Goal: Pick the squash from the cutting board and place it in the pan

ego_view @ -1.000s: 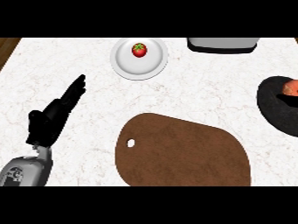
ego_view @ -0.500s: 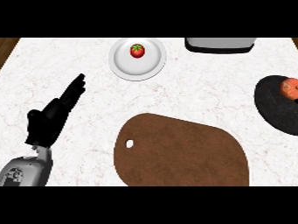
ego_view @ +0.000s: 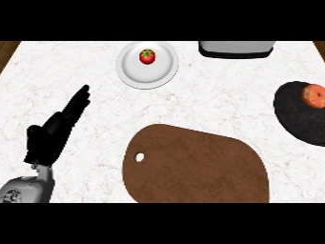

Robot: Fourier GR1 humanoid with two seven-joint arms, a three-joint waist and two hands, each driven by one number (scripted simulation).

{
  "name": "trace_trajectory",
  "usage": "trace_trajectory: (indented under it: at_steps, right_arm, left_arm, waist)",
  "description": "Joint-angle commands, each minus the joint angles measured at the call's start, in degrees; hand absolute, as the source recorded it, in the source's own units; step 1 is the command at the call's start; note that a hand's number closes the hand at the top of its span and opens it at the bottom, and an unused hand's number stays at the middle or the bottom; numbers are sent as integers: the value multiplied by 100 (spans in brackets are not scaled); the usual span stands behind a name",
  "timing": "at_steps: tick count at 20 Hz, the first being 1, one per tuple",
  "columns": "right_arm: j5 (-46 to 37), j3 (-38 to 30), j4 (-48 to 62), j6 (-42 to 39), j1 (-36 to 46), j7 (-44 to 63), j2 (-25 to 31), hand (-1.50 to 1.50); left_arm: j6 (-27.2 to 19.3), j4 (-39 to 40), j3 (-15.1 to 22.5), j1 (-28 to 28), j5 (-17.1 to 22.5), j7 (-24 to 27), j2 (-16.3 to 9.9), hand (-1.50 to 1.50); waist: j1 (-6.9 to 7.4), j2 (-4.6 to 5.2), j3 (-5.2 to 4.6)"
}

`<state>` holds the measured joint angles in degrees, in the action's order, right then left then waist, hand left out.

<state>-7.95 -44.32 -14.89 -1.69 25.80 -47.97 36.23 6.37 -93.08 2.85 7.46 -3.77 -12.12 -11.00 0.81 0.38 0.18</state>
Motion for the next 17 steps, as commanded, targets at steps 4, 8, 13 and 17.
trace_trajectory:
  at_steps: [4, 8, 13, 17]
  right_arm:
    - [334, 42, 115, -647, -628, -679, 82, -150]
    - [609, 244, -510, -641, -1209, -897, -464, -150]
    - [782, 496, -940, -288, -1444, -1142, -944, -150]
    - [955, 649, -1299, -248, -1863, -1149, -975, -150]
  left_arm:
    - [284, 78, -289, 146, 179, 47, -131, 0]
    - [167, 75, -205, 44, -13, -67, 30, 0]
    - [312, 144, -424, 67, 46, 76, -50, 0]
    - [133, 219, -292, 283, -140, -39, 212, 0]
  waist:
    - [-30, -15, -5]
    - [-101, -44, -19]
    - [-88, -42, -19]
    - [-96, -41, -19]
